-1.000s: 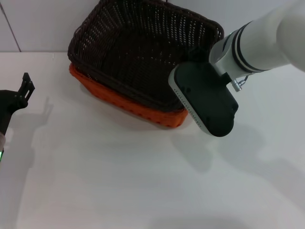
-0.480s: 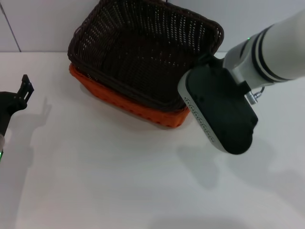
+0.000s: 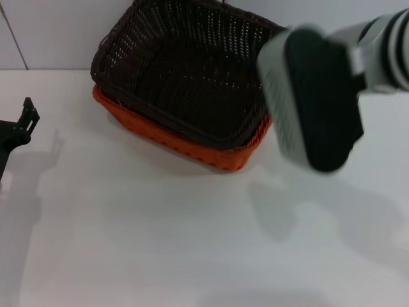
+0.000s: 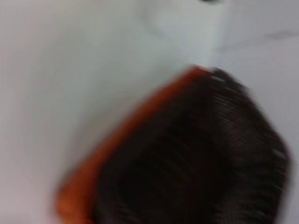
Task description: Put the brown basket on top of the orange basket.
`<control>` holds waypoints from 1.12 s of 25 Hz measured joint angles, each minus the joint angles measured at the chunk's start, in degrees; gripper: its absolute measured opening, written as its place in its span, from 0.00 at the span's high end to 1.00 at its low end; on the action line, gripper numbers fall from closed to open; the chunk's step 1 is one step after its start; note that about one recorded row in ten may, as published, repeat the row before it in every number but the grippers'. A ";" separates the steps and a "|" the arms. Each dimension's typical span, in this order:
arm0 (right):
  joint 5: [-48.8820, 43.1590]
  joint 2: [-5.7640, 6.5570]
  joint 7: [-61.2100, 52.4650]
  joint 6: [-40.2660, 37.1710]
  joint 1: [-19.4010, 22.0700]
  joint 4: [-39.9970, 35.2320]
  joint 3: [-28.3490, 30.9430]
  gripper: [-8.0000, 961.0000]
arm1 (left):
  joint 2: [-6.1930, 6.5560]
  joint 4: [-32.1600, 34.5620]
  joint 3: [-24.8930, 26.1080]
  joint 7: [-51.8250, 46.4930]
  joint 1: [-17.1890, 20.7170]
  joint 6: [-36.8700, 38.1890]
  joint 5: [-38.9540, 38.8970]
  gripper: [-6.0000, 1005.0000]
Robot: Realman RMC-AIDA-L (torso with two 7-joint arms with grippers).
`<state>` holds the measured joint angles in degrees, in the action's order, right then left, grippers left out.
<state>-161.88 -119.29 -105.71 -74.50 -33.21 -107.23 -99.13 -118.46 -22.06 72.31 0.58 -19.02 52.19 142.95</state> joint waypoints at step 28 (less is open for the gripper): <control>27.12 0.55 -50.01 124.87 23.55 53.56 -3.42 0.39 | 0.15 1.49 4.78 -0.41 -1.46 0.23 -0.02 0.17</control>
<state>-134.76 -118.74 -155.72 50.37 -9.66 -53.67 -102.56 -118.31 -20.56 77.09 0.16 -20.48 52.42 142.93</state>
